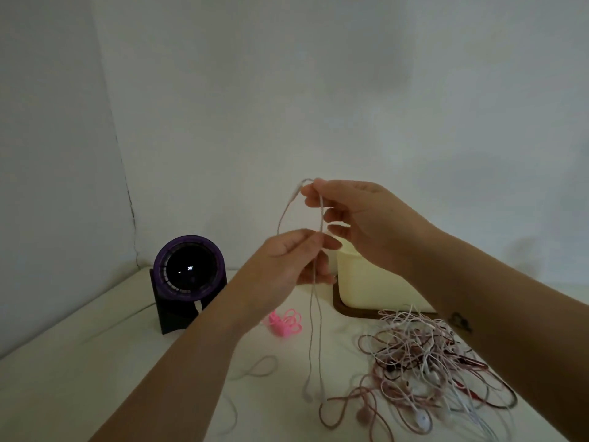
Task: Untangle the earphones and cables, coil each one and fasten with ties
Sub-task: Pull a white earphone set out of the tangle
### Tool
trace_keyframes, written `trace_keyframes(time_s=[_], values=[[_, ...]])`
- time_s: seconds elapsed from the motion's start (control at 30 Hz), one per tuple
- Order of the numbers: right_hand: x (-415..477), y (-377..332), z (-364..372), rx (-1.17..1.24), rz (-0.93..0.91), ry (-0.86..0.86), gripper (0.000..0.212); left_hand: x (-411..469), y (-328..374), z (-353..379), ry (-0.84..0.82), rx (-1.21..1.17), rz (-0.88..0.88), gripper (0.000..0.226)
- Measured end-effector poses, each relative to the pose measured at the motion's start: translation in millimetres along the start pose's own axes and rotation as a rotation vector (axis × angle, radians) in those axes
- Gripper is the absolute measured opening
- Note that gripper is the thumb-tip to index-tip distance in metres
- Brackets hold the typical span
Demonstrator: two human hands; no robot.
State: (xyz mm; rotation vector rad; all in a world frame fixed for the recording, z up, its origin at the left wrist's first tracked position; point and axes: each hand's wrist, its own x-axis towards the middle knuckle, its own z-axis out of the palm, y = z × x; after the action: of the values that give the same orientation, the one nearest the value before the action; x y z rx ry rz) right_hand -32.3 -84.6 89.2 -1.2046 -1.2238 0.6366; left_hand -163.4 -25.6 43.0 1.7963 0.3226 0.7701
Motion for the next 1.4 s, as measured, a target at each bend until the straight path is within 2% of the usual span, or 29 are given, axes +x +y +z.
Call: trace_keyframes(time_s=[0.13, 0.2, 0.27, 0.33, 0.43, 0.57, 0.7, 0.77, 0.83, 0.9, 0.97, 1.03, 1.07, 1.13, 1.2, 1.3, 1.4], values=[[10.2, 9.5, -21.8, -0.011, -0.005, 0.276, 0.021, -1.7, 4.6, -0.5, -0.052, -0.179, -0.037, 0.032], [16.2, 23.5, -35.4, -0.085, 0.012, 0.421, 0.019, -2.5, 9.7, -2.0, -0.034, -0.240, -0.030, 0.030], [19.1, 45.2, -44.1, -0.181, 0.046, 0.493, 0.019, -2.9, 14.0, -3.5, -0.026, -0.265, 0.001, 0.028], [18.7, 71.7, -47.5, -0.302, 0.109, 0.468, 0.021, -2.8, 17.4, -3.9, -0.031, -0.282, 0.040, 0.029], [12.8, 106.3, -44.1, -0.471, 0.200, 0.289, 0.022, -3.6, 20.9, -3.3, -0.034, -0.319, 0.075, 0.028], [8.3, 128.0, -38.7, -0.722, 0.208, 0.186, 0.025, -1.7, 24.7, -1.6, -0.022, -0.333, 0.098, 0.030], [10.4, 130.3, -48.3, -0.819, 0.219, 0.150, 0.028, 4.6, 24.0, -0.4, 0.004, -0.363, 0.104, 0.029], [9.8, 125.0, -54.5, -0.855, 0.237, 0.069, 0.029, 10.2, 18.6, 0.2, 0.002, -0.366, 0.070, 0.029], [9.5, 114.2, -58.1, -0.881, 0.185, 0.064, 0.032, 15.9, 10.5, 0.5, -0.002, -0.376, 0.010, 0.030], [10.3, 98.8, -59.3, -0.791, 0.081, 0.160, 0.031, 21.4, 1.5, 1.7, -0.014, -0.420, -0.058, 0.030], [8.7, 79.4, -56.1, -0.527, 0.000, 0.195, 0.023, 26.2, -6.9, 3.8, -0.026, -0.480, -0.113, 0.029], [7.9, 64.6, -50.4, -0.260, -0.036, 0.096, 0.022, 31.9, -14.6, 6.7, -0.045, -0.532, -0.148, 0.029], [7.5, 59.8, -46.9, -0.167, -0.036, 0.013, 0.030, 34.6, -17.6, 8.2, -0.061, -0.549, -0.157, 0.029], [9.1, 57.6, -40.4, -0.038, 0.003, -0.154, 0.046, 40.8, -22.5, 10.9, -0.105, -0.581, -0.164, 0.030], [12.9, 60.6, -32.8, 0.068, 0.069, -0.285, 0.045, 46.3, -25.6, 12.7, -0.141, -0.621, -0.157, 0.027], [21.4, 72.2, -25.2, 0.248, 0.153, -0.289, 0.045, 52.9, -26.9, 12.3, -0.137, -0.744, -0.135, 0.022], [30.8, 92.7, -23.1, 0.217, 0.152, -0.214, 0.041, 61.9, -28.6, 10.9, -0.006, -0.929, -0.121, 0.022]])
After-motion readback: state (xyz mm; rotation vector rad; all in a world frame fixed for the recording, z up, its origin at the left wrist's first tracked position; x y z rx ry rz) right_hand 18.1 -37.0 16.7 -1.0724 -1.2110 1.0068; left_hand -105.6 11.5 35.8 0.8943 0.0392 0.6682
